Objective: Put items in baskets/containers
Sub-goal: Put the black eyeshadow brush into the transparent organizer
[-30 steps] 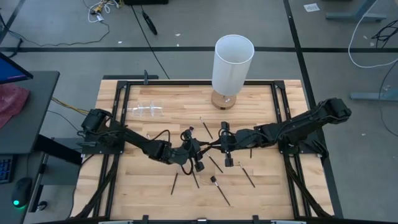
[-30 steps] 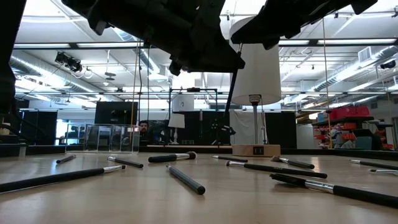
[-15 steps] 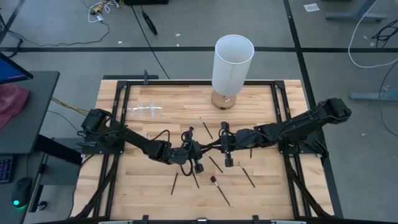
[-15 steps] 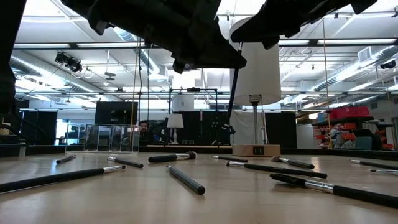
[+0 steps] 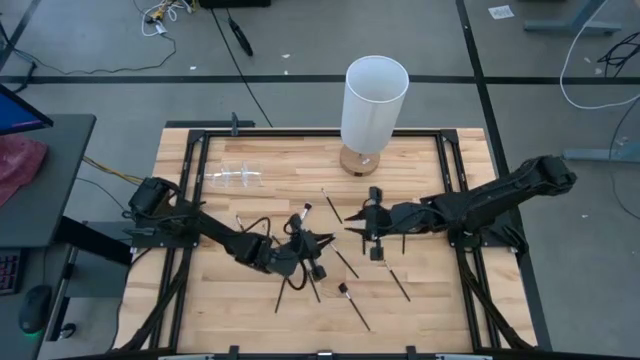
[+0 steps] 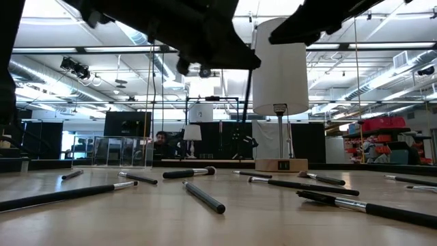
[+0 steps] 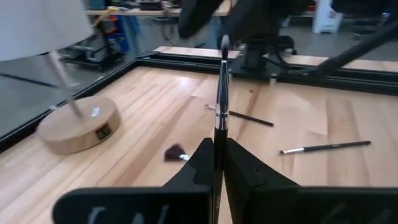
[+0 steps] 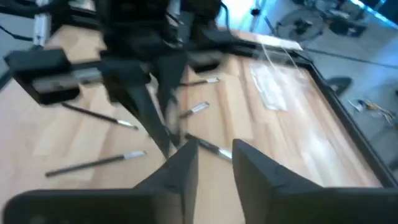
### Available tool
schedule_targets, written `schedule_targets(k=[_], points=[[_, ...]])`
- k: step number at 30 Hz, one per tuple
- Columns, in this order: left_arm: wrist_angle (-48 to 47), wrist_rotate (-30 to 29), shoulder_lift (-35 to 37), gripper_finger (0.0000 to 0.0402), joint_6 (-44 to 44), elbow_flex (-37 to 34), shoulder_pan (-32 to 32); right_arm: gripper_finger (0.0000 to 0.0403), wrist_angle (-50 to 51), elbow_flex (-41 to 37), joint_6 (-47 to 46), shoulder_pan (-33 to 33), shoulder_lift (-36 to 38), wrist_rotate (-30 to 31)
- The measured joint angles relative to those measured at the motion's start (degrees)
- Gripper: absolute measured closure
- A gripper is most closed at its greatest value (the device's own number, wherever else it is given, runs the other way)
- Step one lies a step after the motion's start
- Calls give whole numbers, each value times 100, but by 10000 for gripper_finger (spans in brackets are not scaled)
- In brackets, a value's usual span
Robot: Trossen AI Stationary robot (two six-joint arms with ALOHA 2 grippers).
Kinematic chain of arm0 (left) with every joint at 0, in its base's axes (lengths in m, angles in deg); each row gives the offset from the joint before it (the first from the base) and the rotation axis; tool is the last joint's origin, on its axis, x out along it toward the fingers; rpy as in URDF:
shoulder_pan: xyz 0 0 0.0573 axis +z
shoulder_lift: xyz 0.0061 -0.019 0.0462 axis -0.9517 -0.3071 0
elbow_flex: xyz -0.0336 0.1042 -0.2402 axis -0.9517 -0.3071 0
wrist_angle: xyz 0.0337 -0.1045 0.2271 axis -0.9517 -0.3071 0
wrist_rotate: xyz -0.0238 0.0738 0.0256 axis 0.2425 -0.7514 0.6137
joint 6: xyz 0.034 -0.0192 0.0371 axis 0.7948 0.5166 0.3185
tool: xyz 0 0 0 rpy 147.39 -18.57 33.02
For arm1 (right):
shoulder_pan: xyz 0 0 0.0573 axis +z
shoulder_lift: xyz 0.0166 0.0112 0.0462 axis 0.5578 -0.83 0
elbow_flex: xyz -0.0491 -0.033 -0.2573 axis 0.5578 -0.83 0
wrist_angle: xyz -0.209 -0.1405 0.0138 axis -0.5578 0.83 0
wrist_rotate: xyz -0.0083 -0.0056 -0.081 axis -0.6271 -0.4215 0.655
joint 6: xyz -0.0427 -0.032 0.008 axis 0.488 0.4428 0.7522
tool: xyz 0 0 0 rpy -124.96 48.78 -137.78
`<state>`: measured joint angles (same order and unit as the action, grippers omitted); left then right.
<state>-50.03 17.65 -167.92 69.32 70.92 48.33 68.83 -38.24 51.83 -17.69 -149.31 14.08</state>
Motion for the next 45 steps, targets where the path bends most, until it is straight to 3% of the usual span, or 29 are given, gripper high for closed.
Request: schedule_targets(k=[5, 9, 19, 23, 26, 35, 40, 45], points=[[-1217, -1154, 409, 387, -743, 0, -343, 274, 724, -46, -347, 174, 517, 101], [-2931, -1760, 1110, 386, -1969, 0, -484, 271, 178, -590, -433, 370, 654, 101], [-7909, -1835, 2737, 387, -5378, 2, 73, 284, -3548, -2820, -1320, 509, 299, -161], [-9427, -1836, 3142, 384, -6495, 0, 561, 287, -4281, -3286, -1715, 509, 203, -159], [-10061, -1858, 3330, 386, -6933, -4, 986, 287, -4442, -3370, -1763, 509, 183, -159], [-10365, -1603, 3522, 389, -6785, -131, 2356, 288, -4741, -3370, -1578, 507, 183, -222], [-8873, -892, 3877, 389, -5701, -1050, 2990, 288, -4766, -3370, -1567, 509, 183, -264], [-7258, -834, 4438, 389, -4728, -1892, 3430, 288, -4818, -3370, -1565, 515, 183, -262]])
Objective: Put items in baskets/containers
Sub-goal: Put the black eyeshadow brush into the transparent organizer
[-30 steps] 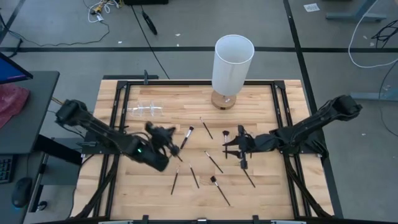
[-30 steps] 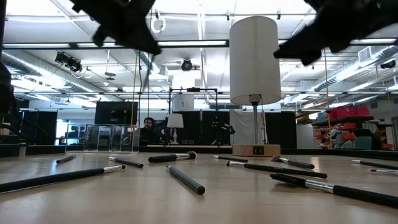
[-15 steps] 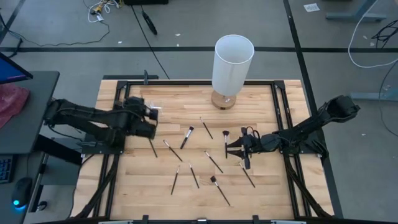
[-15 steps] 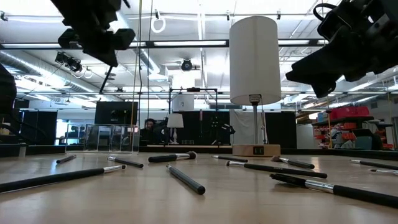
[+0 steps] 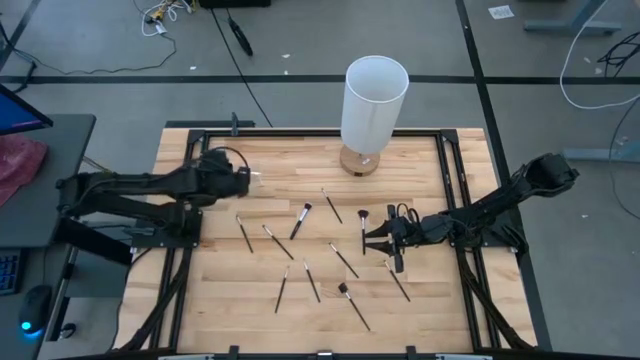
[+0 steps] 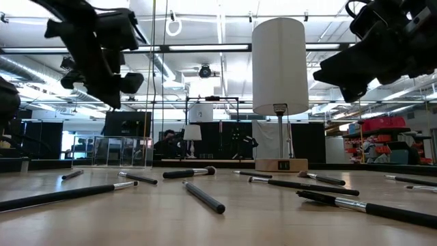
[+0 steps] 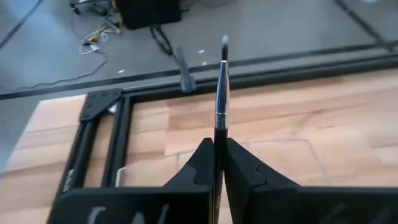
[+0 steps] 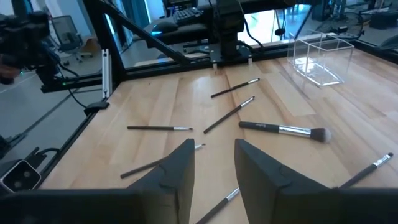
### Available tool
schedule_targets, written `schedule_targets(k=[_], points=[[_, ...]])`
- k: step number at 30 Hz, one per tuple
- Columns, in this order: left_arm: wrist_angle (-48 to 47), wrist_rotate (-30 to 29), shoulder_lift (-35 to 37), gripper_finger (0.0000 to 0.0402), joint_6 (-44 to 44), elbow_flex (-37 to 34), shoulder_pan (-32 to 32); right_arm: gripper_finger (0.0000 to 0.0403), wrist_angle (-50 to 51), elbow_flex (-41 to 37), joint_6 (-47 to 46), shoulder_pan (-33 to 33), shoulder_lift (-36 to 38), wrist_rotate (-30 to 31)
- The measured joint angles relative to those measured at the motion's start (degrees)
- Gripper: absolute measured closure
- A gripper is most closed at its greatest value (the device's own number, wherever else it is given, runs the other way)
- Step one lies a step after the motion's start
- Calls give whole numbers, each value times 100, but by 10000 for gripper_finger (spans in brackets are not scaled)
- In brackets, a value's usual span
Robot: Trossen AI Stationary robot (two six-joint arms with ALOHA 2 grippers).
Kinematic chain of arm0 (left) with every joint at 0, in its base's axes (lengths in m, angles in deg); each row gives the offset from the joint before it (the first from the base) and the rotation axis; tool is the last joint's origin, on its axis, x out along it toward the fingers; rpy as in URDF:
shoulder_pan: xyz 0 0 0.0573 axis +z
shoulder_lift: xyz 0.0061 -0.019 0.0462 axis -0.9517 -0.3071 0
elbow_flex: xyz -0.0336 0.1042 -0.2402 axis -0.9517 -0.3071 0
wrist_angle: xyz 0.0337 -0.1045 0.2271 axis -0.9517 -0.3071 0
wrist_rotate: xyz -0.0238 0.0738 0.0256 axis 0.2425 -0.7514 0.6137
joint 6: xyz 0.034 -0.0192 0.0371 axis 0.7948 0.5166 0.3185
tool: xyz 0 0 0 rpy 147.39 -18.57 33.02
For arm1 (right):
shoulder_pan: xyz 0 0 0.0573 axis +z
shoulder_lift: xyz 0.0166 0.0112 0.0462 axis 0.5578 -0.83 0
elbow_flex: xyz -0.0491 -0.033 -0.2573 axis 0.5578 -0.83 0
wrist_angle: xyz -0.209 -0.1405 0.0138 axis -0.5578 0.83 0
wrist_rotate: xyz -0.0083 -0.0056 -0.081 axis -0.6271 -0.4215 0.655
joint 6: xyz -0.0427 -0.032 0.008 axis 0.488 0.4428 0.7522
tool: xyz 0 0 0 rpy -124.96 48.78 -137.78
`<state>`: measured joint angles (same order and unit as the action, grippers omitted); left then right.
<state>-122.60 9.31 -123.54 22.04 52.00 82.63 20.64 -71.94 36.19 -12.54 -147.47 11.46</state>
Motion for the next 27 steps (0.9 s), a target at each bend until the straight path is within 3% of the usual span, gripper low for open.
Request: schedule_targets(k=[5, 10, 18, 27], points=[[875, -143, 482, 387, 613, -338, 303, 288, -43, 0, 18, 0, 0, 5], [1591, -263, 608, 387, 696, -743, 533, 288, -104, 0, 18, 0, 0, 6], [3968, 247, 597, 384, 1029, -1975, 738, 288, -102, 0, -8, 0, 0, 9], [4152, 363, 597, 382, 364, -2560, 768, 288, -100, 0, -24, 0, 0, 49]])
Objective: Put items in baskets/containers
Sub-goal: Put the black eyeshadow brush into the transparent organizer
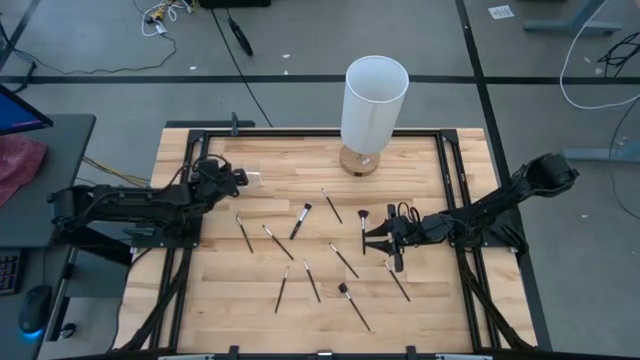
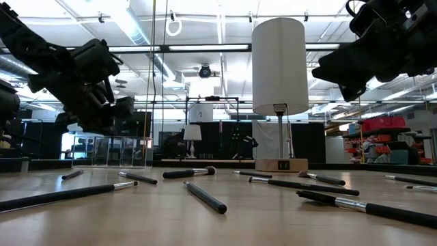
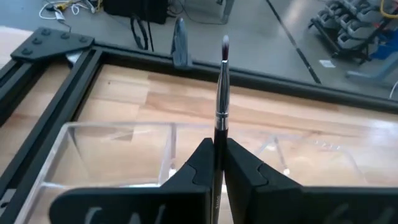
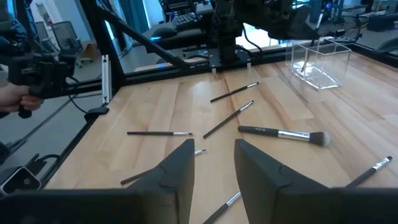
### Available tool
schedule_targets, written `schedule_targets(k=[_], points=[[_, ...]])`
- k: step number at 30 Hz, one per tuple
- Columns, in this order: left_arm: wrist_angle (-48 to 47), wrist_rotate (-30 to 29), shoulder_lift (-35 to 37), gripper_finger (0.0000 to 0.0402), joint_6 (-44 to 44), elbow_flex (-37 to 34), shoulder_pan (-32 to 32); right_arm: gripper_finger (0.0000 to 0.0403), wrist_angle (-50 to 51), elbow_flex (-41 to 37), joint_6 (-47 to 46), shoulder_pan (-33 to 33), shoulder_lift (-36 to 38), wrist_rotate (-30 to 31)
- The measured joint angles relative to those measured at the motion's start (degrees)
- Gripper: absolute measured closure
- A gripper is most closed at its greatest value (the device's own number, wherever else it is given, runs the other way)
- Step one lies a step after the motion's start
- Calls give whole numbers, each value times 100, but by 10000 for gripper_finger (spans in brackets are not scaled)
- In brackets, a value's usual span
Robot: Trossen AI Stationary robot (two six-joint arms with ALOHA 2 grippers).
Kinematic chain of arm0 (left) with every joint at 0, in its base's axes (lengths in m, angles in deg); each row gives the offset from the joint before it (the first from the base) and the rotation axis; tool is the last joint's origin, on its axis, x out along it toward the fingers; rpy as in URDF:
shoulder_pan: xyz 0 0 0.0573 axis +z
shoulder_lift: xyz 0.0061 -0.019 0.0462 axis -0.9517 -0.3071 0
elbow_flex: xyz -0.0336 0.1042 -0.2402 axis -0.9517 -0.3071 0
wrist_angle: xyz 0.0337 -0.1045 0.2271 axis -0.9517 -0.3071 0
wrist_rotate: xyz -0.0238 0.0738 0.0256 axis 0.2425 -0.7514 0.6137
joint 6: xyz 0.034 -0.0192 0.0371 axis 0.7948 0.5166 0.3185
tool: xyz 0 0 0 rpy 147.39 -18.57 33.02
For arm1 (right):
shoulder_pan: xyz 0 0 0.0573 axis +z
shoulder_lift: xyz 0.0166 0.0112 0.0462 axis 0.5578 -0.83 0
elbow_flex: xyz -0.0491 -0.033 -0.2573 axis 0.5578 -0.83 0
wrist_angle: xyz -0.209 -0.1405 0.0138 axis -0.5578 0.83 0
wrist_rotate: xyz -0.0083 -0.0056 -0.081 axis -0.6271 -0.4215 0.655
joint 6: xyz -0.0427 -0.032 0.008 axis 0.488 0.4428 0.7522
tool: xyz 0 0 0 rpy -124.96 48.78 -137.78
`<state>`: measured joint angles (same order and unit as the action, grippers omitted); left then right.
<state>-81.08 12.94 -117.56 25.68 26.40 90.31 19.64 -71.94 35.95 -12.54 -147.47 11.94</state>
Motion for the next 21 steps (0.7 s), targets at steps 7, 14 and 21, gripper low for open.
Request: schedule_targets(k=[7, 14, 21], points=[[15, 26, 0, 374, -201, -24, -2, 288, 2, 0, 1, 0, 0, 120], [31, 142, 0, 318, -236, -23, -2, 288, 7, 0, 4, 0, 0, 120], [-13, 82, 0, 263, -36, 16, -2, 288, 7, 0, 24, 0, 0, 118]])
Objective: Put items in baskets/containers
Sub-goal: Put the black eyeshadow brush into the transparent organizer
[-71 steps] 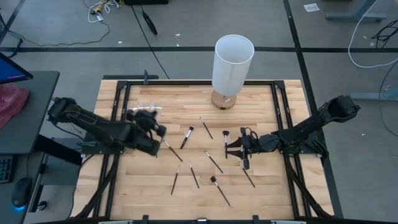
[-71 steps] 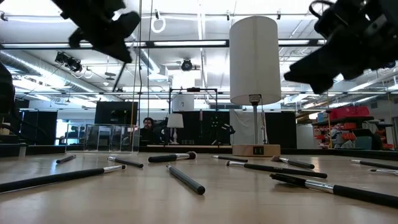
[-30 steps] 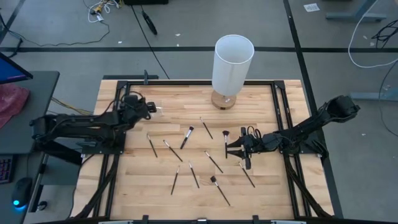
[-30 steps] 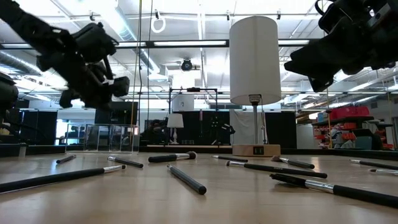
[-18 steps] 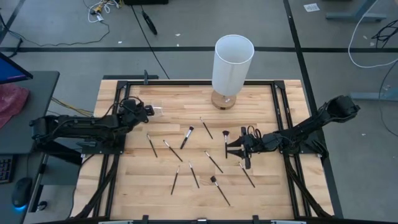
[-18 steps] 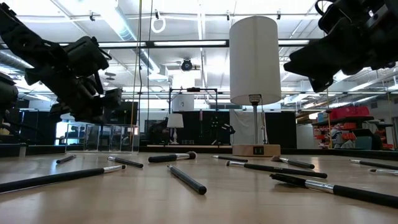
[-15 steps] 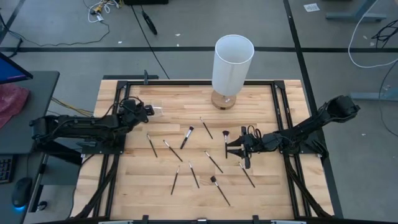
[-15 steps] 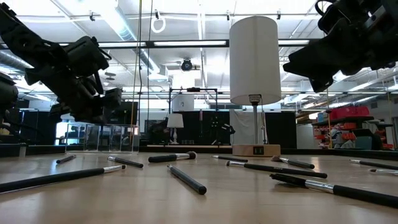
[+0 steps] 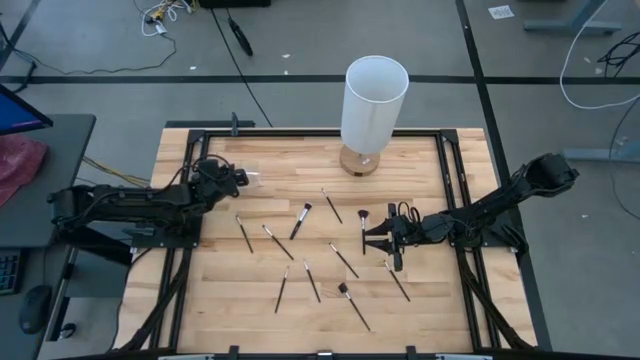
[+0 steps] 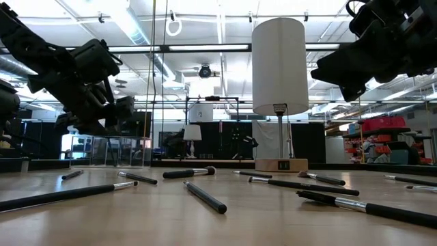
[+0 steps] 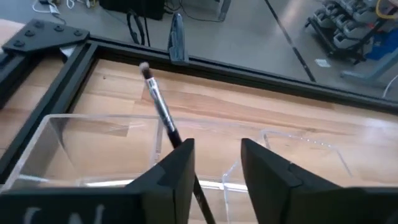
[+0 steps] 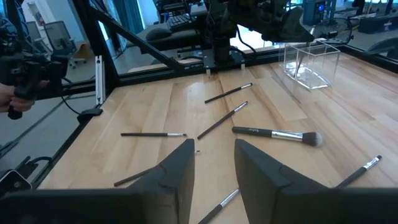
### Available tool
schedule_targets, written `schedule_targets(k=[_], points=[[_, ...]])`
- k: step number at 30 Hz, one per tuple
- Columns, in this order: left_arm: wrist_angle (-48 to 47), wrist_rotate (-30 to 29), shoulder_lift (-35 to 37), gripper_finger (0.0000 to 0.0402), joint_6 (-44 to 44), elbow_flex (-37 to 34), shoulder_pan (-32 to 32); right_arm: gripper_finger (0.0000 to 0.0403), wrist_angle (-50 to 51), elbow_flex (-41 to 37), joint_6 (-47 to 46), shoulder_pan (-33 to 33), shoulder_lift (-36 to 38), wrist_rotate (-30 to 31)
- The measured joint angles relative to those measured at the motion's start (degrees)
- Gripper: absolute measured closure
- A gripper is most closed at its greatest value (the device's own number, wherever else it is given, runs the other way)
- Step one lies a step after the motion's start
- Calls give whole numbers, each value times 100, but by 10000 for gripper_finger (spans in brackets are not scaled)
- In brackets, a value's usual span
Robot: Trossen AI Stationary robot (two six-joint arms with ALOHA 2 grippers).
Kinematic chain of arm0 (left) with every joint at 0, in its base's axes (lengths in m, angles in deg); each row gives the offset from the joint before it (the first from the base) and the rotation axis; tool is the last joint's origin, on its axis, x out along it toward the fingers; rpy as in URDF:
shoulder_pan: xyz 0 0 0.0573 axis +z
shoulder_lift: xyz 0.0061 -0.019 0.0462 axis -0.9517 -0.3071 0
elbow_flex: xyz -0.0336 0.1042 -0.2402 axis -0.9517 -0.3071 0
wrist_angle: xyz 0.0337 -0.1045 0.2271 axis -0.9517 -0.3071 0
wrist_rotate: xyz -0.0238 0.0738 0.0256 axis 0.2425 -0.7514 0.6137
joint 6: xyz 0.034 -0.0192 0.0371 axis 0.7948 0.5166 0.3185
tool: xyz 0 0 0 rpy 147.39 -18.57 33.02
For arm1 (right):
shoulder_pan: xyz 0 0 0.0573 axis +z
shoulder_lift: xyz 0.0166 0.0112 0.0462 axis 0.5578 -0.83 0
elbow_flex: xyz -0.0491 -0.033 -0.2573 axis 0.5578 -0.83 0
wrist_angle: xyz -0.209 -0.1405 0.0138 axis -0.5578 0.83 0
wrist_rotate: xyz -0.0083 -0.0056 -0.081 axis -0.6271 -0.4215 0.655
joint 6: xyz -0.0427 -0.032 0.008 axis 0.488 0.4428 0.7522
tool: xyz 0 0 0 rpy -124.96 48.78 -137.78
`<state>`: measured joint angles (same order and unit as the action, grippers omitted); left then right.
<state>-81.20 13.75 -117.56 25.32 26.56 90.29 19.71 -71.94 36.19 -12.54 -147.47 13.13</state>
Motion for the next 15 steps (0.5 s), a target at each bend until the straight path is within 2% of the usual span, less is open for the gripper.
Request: schedule_targets(k=[7, 12, 15], points=[[-46, 39, 0, 254, 965, 639, -2, 288, 2, 0, 0, 0, 0, 0], [-121, 630, 0, 266, 1855, 1556, -95, 288, 9, 0, 0, 0, 0, 0], [-109, 1050, -1, 276, 2288, 2091, -435, 288, 55, 0, 2, 0, 0, 0]])
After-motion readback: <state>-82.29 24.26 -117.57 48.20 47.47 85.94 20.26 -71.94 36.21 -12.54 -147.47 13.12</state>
